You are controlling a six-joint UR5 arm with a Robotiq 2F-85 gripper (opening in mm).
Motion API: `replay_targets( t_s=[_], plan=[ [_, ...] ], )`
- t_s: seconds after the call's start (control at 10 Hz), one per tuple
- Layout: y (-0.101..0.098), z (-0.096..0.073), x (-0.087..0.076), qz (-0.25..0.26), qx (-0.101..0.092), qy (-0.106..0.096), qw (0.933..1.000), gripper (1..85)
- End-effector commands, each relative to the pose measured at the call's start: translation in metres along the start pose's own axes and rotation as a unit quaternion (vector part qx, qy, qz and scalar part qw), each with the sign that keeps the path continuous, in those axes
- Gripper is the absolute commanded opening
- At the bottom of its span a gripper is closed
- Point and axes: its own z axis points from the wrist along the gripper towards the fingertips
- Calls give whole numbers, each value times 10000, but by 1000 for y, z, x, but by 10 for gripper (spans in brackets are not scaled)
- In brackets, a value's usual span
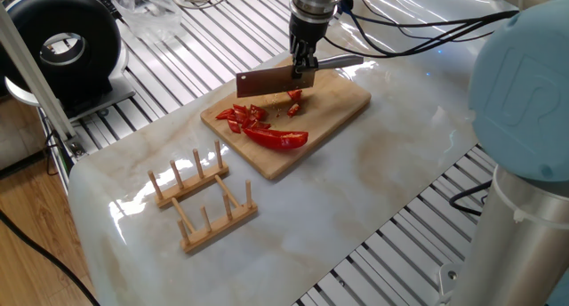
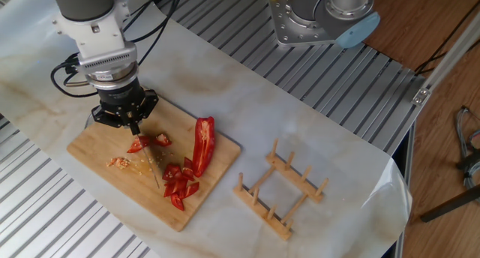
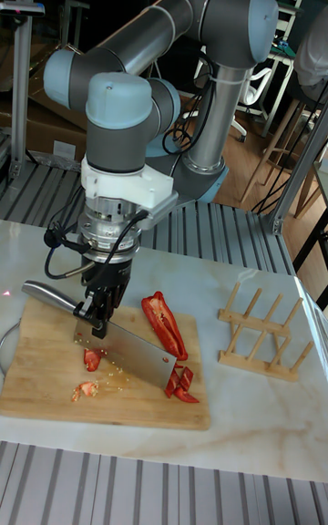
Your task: Chop the chili peppers
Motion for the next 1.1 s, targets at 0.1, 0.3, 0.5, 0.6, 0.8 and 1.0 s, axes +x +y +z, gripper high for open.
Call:
replay_targets(
  t_s=[0.1,0.3,0.5,0.6,0.8,1.0],
  plan=[
    [-4,1,-4,-41,28,-85,10000,13],
    [2,1,-1,-57,-90,-29,9999,13],
    [2,1,2,-82,-101,2,9999,13],
    [1,2,2,-97,-101,2,9999,13],
    [0,4,0,-102,-107,-29,9999,13],
    [0,4,-1,-100,-117,-50,9999,13]
  ],
)
